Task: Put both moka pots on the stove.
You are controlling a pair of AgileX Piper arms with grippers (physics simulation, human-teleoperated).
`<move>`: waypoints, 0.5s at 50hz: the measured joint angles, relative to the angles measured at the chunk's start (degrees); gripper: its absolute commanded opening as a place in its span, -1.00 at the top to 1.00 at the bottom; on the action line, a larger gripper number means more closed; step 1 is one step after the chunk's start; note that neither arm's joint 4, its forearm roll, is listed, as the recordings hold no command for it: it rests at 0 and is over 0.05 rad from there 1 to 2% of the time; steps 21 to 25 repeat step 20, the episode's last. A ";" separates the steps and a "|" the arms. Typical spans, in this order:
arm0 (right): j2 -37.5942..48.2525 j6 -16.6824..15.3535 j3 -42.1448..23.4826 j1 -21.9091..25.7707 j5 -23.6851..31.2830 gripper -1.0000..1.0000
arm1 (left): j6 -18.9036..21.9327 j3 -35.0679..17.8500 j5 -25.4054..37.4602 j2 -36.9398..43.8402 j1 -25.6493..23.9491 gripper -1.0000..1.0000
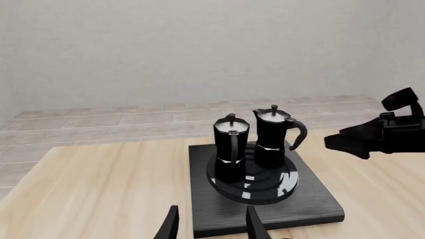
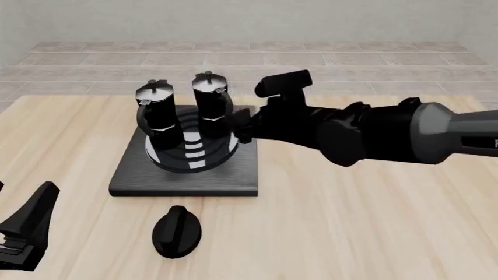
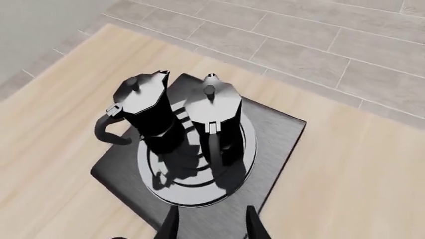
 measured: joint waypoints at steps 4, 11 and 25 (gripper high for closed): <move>-2.61 0.12 2.75 -0.21 -0.74 -1.00 | 0.00 0.00 0.00 0.00 0.00 -1.00; -7.59 0.15 7.73 -0.58 -2.20 -1.00 | 0.00 0.00 0.00 0.00 0.00 -1.00; -14.45 -0.28 13.81 -1.23 -3.43 -1.00 | 0.00 0.00 0.00 0.00 0.00 -1.00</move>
